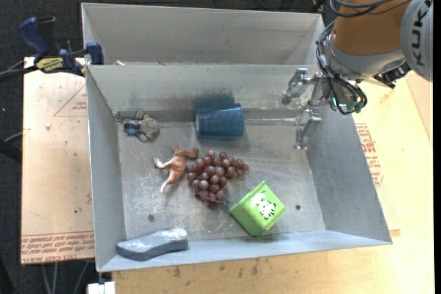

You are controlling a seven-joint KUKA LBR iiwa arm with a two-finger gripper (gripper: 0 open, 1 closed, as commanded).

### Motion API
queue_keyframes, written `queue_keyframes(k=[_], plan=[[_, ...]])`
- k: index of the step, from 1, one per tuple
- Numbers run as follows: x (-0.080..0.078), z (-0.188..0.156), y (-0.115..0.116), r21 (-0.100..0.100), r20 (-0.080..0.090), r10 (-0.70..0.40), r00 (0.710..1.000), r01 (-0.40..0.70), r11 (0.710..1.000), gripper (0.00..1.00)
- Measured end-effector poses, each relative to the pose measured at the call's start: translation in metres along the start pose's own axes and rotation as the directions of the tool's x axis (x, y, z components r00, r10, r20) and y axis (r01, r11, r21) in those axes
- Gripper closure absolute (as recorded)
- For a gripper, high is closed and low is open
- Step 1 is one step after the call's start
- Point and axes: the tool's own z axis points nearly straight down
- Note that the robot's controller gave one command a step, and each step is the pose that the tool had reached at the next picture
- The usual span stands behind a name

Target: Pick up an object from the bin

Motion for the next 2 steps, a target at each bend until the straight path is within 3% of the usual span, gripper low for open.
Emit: queue_keyframes(k=[1,2], plan=[[-0.001,-0.005,0.000,0.001,0.008,-0.001,1.000,0.001,1.000,0.00],[0.002,0.042,0.007,0.002,0.015,-0.049,0.999,0.049,0.999,0.00]])
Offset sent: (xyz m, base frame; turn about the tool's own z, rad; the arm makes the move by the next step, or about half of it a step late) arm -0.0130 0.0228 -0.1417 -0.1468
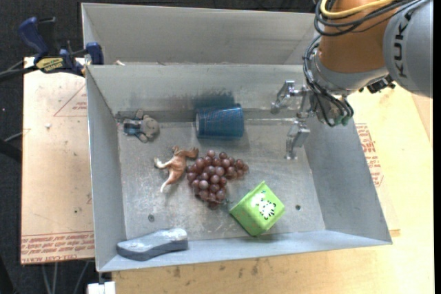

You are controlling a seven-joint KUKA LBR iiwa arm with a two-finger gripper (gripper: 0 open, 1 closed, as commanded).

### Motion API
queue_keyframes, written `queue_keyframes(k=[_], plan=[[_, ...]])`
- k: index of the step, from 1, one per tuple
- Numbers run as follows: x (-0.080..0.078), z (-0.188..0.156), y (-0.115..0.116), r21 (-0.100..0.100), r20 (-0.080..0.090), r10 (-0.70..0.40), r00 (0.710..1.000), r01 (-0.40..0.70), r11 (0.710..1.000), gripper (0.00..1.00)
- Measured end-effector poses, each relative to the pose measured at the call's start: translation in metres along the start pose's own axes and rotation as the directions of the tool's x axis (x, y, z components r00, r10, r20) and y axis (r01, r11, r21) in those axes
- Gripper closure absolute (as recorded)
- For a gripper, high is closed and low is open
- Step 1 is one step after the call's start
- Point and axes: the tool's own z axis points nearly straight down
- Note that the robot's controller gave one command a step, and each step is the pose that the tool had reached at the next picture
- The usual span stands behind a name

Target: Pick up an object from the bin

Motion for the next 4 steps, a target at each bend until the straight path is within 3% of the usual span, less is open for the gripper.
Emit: queue_keyframes(k=[1,2,3,4], plan=[[0.005,0.047,0.012,-0.001,-0.007,0.057,0.998,-0.057,0.998,0.00],[-0.002,0.062,0.023,0.000,-0.013,0.182,0.983,-0.182,0.983,0.00],[0.009,0.085,0.028,-0.001,-0.003,-0.004,1.000,0.004,1.000,0.00],[0.020,0.109,0.032,-0.001,-0.009,0.125,0.992,-0.125,0.992,0.00]])
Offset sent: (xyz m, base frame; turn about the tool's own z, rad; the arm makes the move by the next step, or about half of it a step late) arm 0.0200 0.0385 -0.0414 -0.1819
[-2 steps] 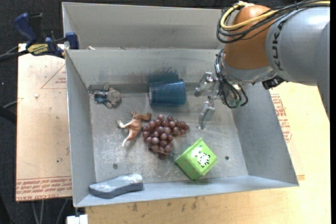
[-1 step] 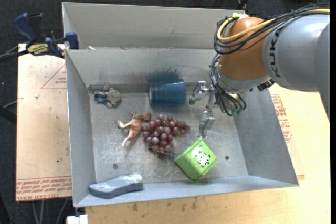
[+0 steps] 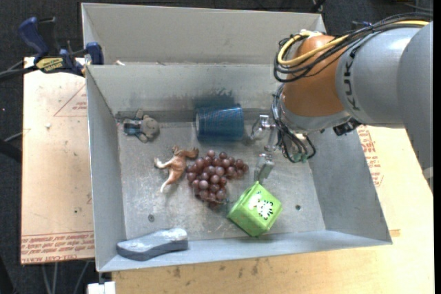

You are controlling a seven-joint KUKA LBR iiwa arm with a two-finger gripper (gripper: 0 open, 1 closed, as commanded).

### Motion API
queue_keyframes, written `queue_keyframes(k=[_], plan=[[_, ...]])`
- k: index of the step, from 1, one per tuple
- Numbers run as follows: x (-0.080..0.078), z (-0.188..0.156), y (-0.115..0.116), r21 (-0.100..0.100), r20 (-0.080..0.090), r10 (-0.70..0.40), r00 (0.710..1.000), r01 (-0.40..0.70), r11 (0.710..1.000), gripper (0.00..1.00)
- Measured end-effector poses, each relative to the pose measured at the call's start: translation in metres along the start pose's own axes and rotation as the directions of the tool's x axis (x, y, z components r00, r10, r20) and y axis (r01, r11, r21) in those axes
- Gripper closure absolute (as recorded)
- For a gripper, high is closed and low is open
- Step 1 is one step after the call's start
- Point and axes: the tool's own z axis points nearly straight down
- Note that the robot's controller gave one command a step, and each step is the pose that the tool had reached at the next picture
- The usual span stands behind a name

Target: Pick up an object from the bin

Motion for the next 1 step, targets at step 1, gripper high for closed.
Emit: queue_keyframes(k=[1], plan=[[0.0057,0.0066,0.0181,0.000,0.001,0.178,0.984,-0.178,0.984,0.00]])
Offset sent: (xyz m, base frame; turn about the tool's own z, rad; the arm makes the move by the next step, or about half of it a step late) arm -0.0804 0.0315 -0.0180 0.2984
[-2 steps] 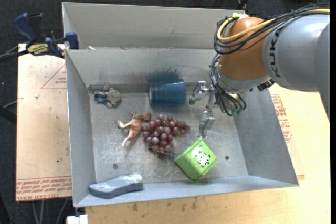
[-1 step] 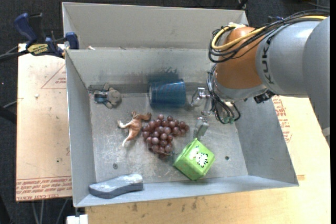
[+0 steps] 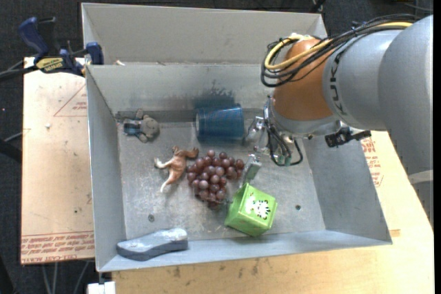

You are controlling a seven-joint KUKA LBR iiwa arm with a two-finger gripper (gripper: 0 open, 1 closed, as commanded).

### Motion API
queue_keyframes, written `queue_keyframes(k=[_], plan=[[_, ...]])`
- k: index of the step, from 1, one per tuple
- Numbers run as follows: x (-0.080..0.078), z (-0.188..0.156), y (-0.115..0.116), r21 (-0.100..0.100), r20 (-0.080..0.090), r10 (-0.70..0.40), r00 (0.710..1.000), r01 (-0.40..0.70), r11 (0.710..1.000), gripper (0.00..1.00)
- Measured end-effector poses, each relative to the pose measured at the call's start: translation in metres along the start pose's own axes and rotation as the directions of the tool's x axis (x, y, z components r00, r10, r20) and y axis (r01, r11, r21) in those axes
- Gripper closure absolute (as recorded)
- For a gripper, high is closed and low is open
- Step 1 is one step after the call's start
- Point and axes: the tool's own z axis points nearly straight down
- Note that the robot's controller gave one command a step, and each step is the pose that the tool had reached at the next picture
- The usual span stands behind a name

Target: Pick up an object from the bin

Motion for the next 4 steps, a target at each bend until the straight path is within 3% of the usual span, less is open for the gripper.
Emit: queue_keyframes(k=[1,2,3,4], plan=[[0.022,0.001,0.000,-0.001,0.012,-0.152,0.988,0.152,0.988,0.00],[0.082,0.006,0.060,-0.007,0.016,0.100,0.995,-0.100,0.995,1.00],[0.082,0.006,0.060,-0.007,0.016,0.100,0.995,-0.100,0.995,1.00],[0.061,0.008,0.050,-0.008,-0.005,0.078,0.997,-0.078,0.997,1.00]])
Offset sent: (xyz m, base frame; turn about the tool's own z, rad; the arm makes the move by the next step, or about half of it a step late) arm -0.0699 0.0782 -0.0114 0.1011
